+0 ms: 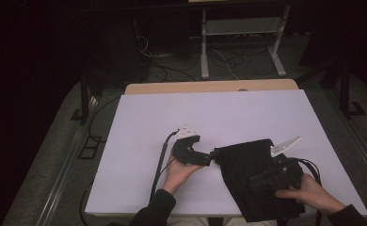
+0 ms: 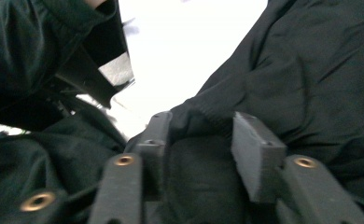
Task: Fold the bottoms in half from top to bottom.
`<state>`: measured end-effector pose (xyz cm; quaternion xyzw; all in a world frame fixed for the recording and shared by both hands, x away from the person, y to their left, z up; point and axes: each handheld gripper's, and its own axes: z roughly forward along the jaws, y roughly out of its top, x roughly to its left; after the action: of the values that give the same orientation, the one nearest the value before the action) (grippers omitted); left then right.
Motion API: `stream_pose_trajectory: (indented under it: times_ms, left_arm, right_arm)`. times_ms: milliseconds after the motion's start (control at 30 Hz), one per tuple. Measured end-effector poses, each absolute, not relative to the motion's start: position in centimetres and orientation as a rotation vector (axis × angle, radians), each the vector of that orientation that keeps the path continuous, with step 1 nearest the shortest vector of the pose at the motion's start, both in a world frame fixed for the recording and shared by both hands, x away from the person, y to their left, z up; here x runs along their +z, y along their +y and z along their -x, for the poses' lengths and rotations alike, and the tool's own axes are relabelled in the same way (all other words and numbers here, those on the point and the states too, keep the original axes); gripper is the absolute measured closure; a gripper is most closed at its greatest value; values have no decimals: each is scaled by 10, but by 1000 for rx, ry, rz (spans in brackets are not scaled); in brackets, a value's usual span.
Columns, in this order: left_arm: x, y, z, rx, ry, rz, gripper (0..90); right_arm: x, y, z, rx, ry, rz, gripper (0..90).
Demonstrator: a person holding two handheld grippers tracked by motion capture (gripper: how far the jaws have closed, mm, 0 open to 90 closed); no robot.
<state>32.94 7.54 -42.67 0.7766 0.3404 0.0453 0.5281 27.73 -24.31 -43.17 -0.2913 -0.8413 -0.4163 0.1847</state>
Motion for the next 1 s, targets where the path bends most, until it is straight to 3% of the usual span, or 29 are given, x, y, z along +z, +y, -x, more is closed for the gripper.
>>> stream_pose_trajectory:
  times_ms: [200, 300, 467, 1000]
  left_arm:
    - [-430, 68, -331, 86, 816, -1875, 0]
    - [-431, 65, -332, 80, 824, -1872, 0]
    - [-430, 63, -335, 70, 836, -1884, 0]
    - [-424, 55, -339, 70, 833, -1886, 0]
  right_arm:
    - [-421, -250, -283, -1221, -2404, 869, 341]
    - [-415, -254, -285, -1253, -2424, 885, 145]
    - [-407, -262, -292, -1301, -2420, 906, 31]
    - [-398, -290, -316, -1391, -2426, 1027, 0]
